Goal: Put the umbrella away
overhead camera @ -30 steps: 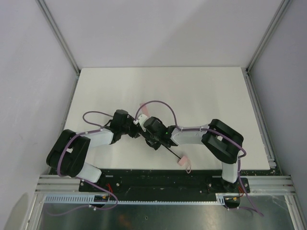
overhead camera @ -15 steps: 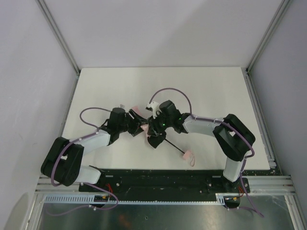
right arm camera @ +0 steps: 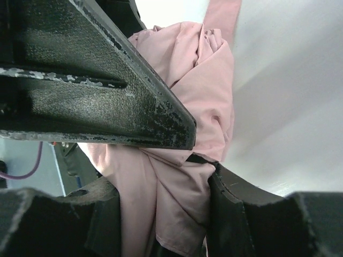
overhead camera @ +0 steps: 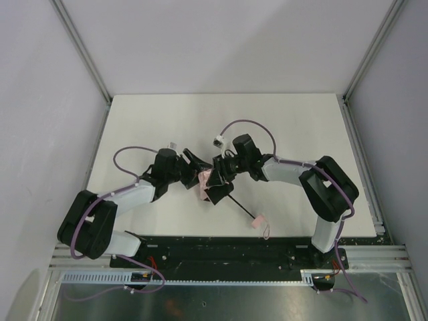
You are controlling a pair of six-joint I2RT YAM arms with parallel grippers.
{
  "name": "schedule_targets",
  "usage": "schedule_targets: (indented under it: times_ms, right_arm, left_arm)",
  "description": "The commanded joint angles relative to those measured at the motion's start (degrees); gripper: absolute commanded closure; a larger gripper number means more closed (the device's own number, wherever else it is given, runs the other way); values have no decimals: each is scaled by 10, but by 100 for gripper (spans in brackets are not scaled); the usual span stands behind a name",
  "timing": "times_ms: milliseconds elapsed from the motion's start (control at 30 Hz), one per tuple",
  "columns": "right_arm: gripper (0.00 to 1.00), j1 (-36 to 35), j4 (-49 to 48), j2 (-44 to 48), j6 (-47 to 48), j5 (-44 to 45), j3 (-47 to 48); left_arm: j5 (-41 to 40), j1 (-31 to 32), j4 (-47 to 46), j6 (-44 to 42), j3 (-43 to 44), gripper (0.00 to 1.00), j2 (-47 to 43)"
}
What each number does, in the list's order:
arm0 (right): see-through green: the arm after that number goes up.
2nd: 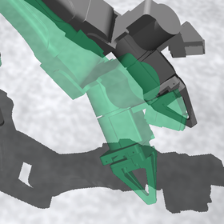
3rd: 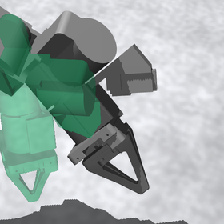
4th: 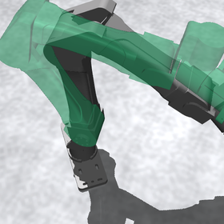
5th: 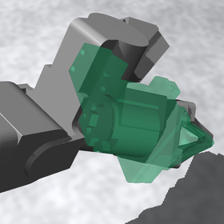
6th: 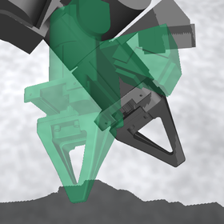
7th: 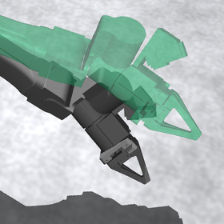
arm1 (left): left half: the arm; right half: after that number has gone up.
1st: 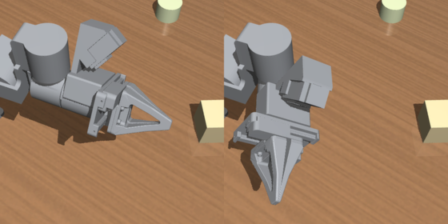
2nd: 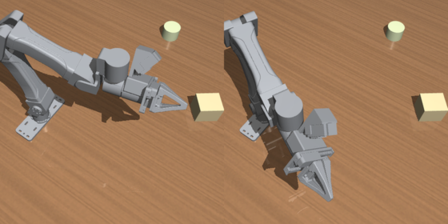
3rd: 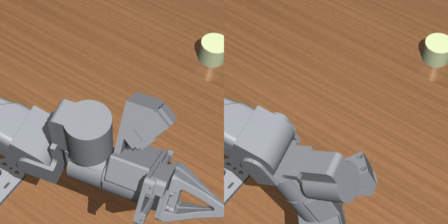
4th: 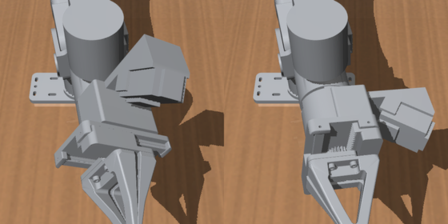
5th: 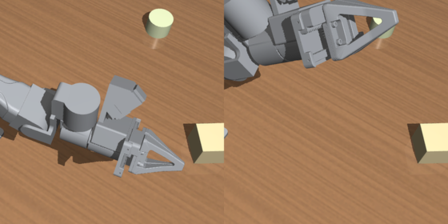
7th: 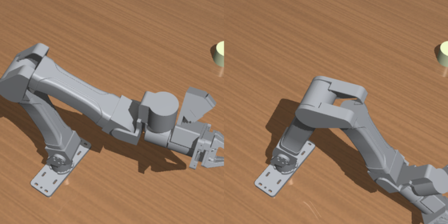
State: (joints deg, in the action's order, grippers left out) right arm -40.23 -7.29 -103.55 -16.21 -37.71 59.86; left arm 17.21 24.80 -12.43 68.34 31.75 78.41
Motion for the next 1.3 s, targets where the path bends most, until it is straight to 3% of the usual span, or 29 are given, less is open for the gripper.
schedule_targets:
  times_ms: [0,167,400,533,600,733,800,1033,1267]
  right_arm:
    - [100,3,-115,18,-50,-95,18]
    - [100,-1,-113,21,-34,-112,18]
    - [100,-13,-58,46,24,-84,18]
    - [100,-27,-22,69,48,-19,19]
    - [90,-39,-4,79,57,37,19]
    - [47,-80,41,92,76,199,19]
    - [35,-116,61,92,95,309,18]
    - [29,-218,80,50,139,591,15]
    - [27,-238,12,31,196,633,-12]
  left_arm:
    - [3,17,16,-39,15,23,23]
    - [1,30,13,-40,32,32,32]
    - [-8,32,3,-41,35,80,15]
    - [-13,32,-3,-29,27,96,2]
    - [-20,32,-9,-19,19,99,-8]
    - [-29,29,-18,5,5,100,-25]
    - [-31,26,-20,19,1,100,-34]
    - [-17,7,-20,76,-2,100,-57]
    - [14,-13,-5,106,-10,100,-74]
